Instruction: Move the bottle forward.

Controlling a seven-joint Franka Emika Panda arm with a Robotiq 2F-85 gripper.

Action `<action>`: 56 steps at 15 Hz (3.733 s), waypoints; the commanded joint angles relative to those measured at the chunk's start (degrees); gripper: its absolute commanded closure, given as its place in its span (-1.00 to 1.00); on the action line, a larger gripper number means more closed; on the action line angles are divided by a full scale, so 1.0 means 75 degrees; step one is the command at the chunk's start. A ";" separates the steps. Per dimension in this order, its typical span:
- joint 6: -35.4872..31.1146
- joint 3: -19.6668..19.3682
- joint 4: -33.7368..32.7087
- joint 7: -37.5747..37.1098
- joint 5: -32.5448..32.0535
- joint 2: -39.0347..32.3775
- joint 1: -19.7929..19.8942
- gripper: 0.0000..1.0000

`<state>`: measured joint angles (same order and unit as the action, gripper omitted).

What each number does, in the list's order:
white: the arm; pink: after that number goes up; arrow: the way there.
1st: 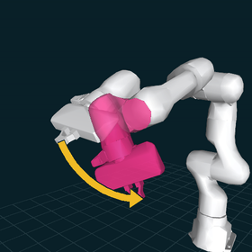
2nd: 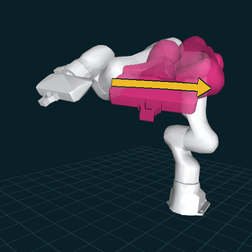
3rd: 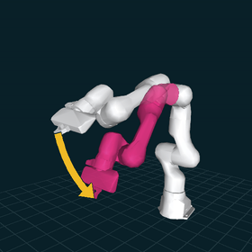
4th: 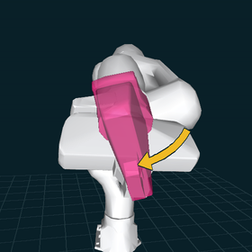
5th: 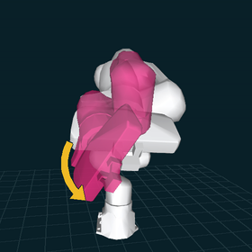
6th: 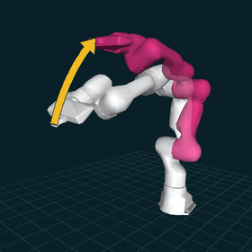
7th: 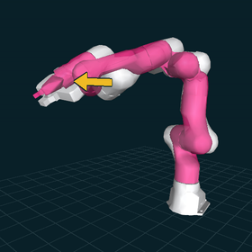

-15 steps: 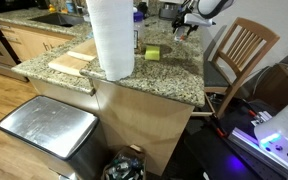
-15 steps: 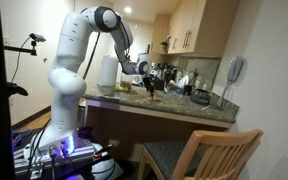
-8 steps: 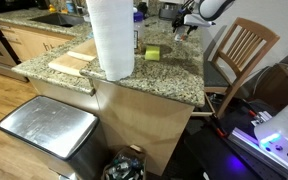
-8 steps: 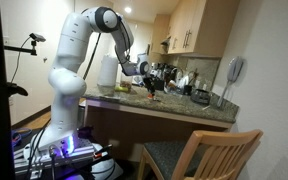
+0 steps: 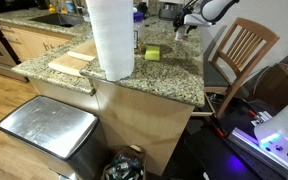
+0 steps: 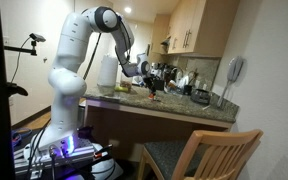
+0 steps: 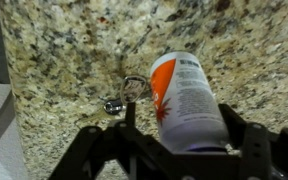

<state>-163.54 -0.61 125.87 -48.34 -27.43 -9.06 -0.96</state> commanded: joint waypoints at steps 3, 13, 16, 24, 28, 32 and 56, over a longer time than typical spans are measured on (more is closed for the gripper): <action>-0.0056 0.0134 -0.0004 0.0190 0.0385 -0.0045 0.0059 0.28; 0.1584 0.3341 -0.0063 0.5094 0.5833 0.1084 0.2305 0.49; 0.2847 0.1803 -0.0056 0.5483 0.5949 0.2169 0.1358 0.49; 0.7685 -0.0215 0.0258 0.8073 0.6449 0.4583 0.0050 0.49; 0.8257 -0.0449 0.0836 0.9152 0.7014 0.4840 -0.0497 0.49; 0.8135 -0.0318 0.0766 0.8889 0.6841 0.4759 -0.0470 -0.01; 0.3157 0.0088 0.2372 1.1014 0.7100 0.4326 -0.2521 0.49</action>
<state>-141.12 1.56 144.22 31.13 26.52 23.58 -18.60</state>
